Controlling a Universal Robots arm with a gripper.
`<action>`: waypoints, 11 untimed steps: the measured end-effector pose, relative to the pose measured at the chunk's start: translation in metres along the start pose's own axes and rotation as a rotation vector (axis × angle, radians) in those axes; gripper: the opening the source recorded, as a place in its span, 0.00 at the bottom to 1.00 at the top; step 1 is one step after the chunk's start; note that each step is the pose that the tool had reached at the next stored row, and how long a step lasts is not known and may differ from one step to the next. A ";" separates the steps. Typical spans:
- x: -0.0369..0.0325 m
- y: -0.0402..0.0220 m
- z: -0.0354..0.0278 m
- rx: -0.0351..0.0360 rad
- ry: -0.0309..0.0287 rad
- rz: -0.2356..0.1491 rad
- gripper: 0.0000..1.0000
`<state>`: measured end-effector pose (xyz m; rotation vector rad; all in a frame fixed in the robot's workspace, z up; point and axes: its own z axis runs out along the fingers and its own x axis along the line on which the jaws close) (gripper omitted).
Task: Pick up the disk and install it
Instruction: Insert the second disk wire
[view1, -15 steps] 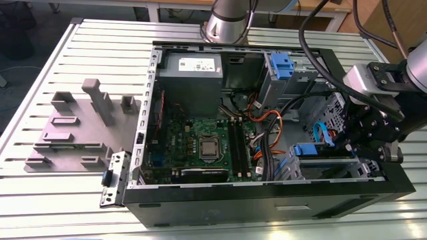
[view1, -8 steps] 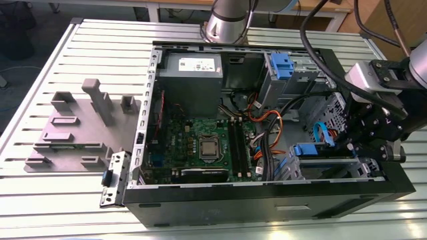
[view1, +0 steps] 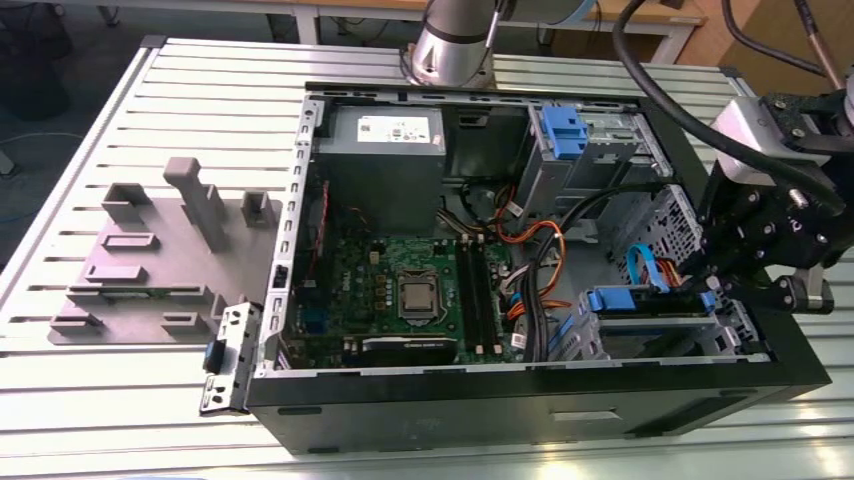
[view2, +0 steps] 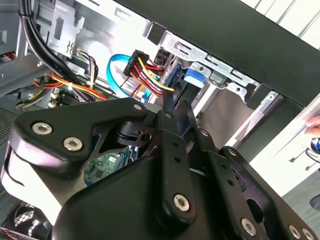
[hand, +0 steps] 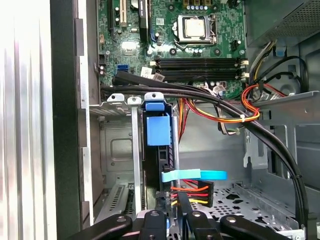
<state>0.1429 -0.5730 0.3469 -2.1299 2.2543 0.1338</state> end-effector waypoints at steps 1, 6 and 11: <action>-0.0002 0.0001 -0.0023 0.0000 0.0001 0.000 0.24; -0.0004 0.0004 -0.0044 0.0001 0.0002 0.000 0.24; -0.0004 0.0005 -0.0043 0.0001 -0.0002 0.000 0.24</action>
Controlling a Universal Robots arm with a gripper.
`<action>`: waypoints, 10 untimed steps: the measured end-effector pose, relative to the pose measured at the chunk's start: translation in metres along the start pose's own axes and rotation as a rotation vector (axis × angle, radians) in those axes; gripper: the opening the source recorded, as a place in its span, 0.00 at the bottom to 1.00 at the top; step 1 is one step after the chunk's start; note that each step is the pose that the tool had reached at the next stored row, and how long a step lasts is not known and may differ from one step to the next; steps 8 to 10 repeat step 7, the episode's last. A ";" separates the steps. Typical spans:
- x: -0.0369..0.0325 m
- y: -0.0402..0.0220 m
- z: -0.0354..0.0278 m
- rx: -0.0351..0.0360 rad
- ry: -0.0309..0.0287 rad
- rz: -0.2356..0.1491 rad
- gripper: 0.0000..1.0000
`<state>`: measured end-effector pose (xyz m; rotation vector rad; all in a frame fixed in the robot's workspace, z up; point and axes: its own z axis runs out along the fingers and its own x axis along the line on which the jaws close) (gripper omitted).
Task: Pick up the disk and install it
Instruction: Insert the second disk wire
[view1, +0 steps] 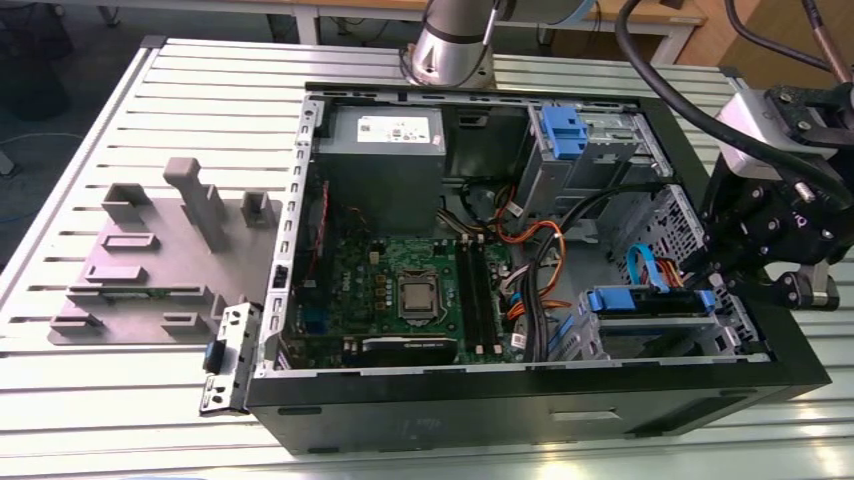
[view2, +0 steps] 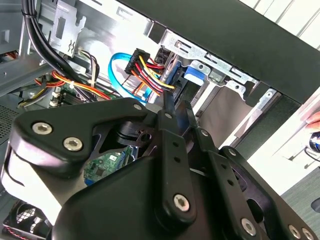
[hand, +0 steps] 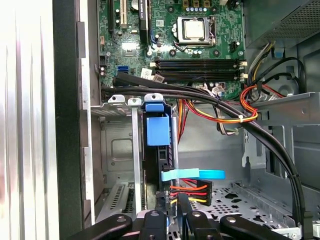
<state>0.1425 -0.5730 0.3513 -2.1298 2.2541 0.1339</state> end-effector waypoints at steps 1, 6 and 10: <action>0.0000 0.0000 -0.0002 0.0000 0.0001 0.000 0.24; -0.0001 0.0001 -0.0008 0.0000 0.0002 0.000 0.24; -0.0001 0.0000 -0.0009 0.0000 0.0002 0.000 0.24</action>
